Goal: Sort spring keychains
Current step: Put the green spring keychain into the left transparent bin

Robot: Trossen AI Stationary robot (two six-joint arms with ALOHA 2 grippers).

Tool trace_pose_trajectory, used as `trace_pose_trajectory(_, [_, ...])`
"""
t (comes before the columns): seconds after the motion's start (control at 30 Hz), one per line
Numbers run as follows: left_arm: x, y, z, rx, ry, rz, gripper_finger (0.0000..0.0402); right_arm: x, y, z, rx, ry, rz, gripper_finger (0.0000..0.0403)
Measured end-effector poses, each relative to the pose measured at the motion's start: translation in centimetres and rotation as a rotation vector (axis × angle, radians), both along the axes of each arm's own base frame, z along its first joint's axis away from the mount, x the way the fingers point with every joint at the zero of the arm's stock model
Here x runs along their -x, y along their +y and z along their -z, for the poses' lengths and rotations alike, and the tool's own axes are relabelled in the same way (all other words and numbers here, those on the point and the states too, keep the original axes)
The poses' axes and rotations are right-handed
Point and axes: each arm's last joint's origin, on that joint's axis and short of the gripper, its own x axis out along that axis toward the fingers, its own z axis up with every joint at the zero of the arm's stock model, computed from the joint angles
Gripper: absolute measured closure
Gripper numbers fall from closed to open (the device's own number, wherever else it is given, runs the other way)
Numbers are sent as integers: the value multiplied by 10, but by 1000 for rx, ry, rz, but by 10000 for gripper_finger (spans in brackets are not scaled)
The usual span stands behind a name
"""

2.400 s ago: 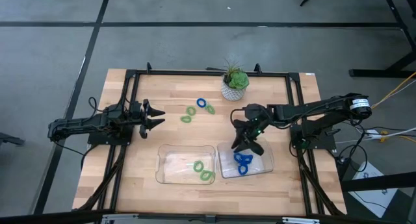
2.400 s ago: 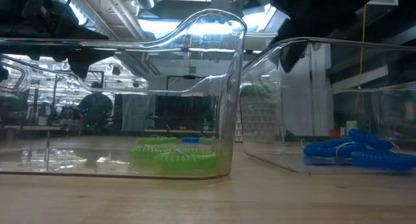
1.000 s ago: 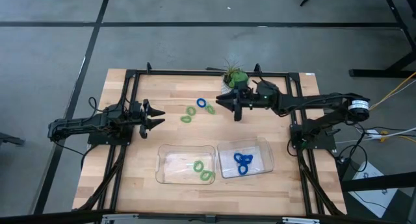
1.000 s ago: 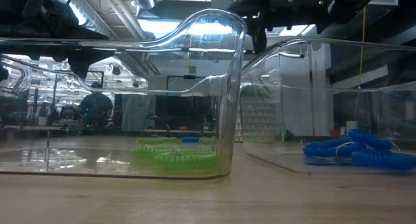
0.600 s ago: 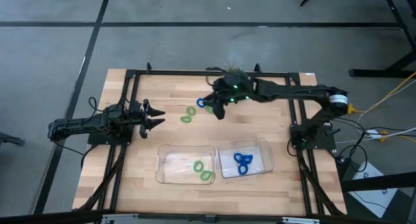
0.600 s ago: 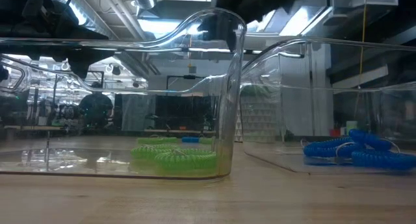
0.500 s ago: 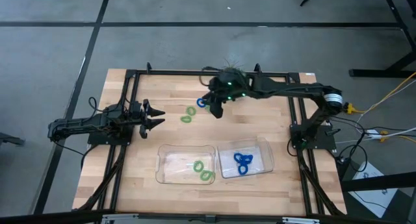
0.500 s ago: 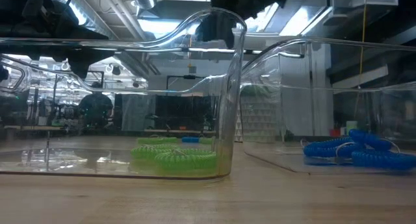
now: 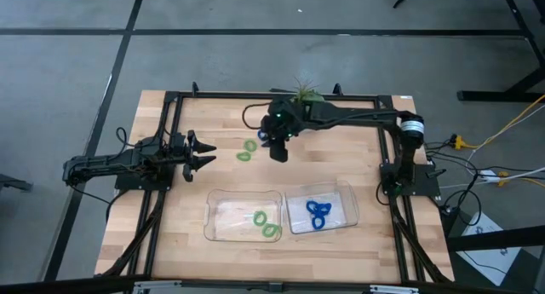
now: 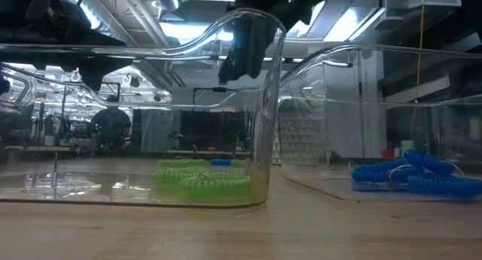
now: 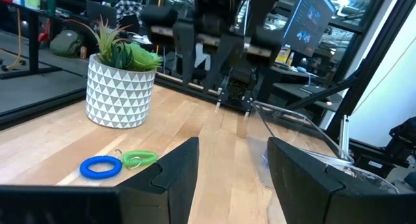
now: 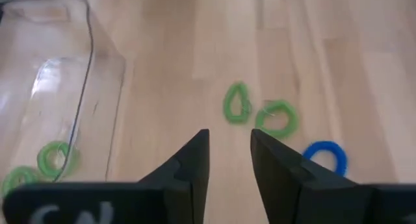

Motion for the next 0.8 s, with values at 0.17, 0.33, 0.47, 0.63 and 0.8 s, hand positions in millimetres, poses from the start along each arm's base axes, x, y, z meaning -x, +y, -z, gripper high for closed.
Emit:
trace_pose_trajectory(0.17, [0,0,0,0,0,-1,224,-11,2,23,46,40,-95,291])
trace_pose_trajectory(0.33, [0,0,0,0,0,0,224,-23,5,45,112,52,-181,291])
trace_pose_trajectory(0.47, [0,0,0,0,0,0,224,-31,4,55,158,27,-221,291])
trace_pose_trajectory(0.63, [0,0,0,0,0,0,224,-39,2,62,226,-15,-270,279])
trace_pose_trajectory(0.8, [0,0,0,0,0,0,224,-49,-2,73,288,-56,-234,235])
